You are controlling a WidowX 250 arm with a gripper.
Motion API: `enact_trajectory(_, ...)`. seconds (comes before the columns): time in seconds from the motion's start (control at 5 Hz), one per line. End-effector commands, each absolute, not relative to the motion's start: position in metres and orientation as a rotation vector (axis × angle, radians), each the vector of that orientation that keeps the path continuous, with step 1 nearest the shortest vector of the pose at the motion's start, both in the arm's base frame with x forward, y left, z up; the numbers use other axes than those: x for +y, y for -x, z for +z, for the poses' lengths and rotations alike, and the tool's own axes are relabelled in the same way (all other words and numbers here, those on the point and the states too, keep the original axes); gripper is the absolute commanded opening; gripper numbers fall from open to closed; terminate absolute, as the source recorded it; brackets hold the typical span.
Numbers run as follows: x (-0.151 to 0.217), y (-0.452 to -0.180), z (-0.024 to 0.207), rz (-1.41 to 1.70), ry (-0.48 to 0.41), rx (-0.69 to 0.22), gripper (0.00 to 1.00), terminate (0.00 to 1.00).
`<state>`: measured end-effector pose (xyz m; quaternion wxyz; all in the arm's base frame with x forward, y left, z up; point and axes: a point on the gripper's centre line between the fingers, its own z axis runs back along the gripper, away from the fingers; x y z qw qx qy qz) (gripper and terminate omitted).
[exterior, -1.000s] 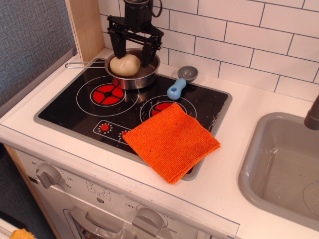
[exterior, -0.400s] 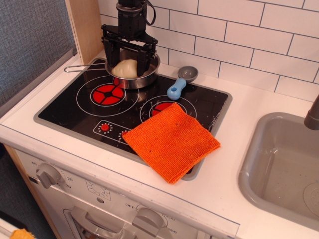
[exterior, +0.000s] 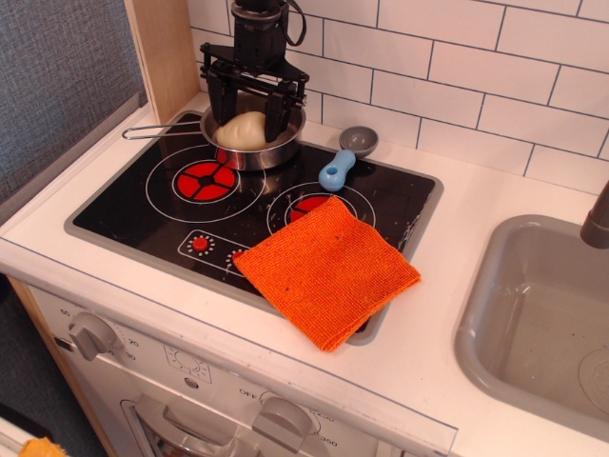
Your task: Put the potato on the orange cloth
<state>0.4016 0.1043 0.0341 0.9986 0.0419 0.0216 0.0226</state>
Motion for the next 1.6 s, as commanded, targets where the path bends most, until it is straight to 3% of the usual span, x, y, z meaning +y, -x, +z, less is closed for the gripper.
enact_trajectory(0.0,0.111,-0.404,0.057,0.057,-0.095,-0.035,0.0,0.0)
enact_trajectory(0.6,0.112,-0.401,0.127,0.073,-0.109,-0.233,0.0,0.0)
enact_trajectory(0.8,0.112,-0.398,0.123,0.092,-0.107,-0.198,0.0,0.0)
enact_trajectory(1.0,0.118,-0.394,0.099,0.152,-0.114,-0.126,1.0,0.0)
enact_trajectory(1.4,0.111,-0.395,0.064,0.14,-0.127,-0.044,1.0,0.0)
